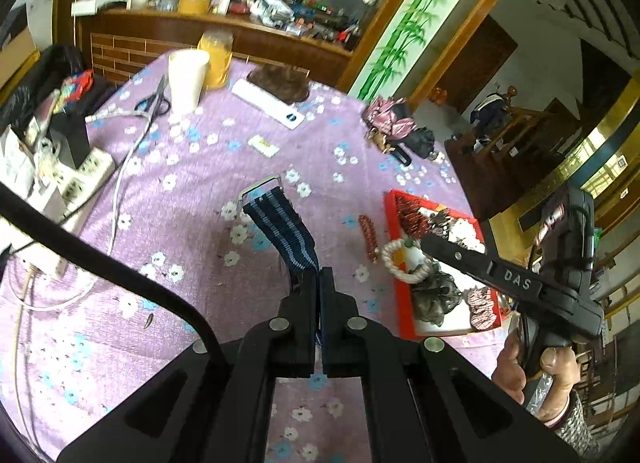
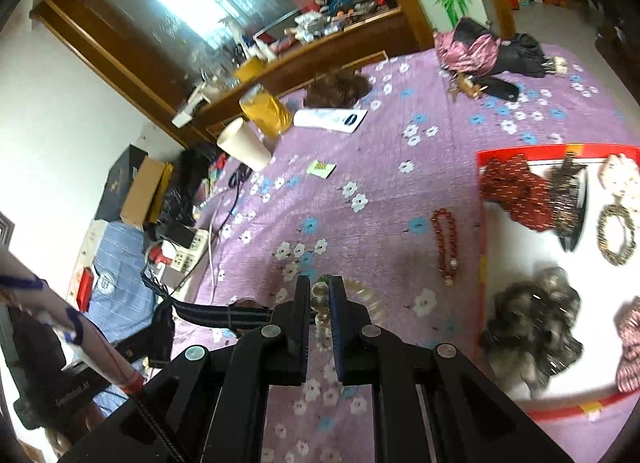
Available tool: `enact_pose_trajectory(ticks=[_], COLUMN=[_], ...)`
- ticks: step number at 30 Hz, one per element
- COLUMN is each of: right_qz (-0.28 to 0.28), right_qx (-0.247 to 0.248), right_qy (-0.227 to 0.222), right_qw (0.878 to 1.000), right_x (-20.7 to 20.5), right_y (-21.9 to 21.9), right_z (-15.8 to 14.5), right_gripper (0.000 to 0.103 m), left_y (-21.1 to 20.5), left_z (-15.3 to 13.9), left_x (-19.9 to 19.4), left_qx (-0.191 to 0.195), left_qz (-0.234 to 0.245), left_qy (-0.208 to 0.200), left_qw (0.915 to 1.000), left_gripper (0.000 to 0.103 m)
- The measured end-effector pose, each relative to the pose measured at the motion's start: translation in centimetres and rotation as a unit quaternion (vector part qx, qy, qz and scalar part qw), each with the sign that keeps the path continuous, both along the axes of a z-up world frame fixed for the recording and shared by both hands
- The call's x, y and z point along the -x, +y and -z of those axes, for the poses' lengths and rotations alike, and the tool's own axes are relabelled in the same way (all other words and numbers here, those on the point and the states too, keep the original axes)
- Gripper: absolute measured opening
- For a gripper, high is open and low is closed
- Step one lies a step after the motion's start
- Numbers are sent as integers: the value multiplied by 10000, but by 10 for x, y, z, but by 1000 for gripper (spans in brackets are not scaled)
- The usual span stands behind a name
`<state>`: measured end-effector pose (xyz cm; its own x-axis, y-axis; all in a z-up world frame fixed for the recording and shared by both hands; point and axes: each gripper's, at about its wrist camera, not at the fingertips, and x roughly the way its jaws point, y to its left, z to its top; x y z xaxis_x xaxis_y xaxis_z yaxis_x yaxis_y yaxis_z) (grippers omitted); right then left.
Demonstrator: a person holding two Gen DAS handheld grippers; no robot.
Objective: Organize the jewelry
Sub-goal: 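Carry the ribbon and pearl bracelet into the tray and open both grippers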
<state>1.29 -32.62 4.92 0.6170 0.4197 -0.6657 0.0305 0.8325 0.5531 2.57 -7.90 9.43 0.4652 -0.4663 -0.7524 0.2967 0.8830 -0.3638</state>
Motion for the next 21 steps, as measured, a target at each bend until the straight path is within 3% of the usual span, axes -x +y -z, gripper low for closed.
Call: enact_pose_trajectory(ticks=[4,12,21], right_qz=[196,687,1147], right_qx=[-47,-82,-89], right_qy=[-70,-136,-37], right_qw=[9998,9975,9933], right_x=[22,69,104], right_y=[-23,-80,-135], right_z=[-5,-12,-4], right_gripper=[10,10,10], left_y=[-8,-39,-123], left_z=[-20,-43,-54], left_x=[14,33,43], left_qx=[3,232,275], left_qz=[68,441,1244], left_qy=[-203,-229,-258], left_qw=[9998,9985,9915], left_gripper=[1,1,1])
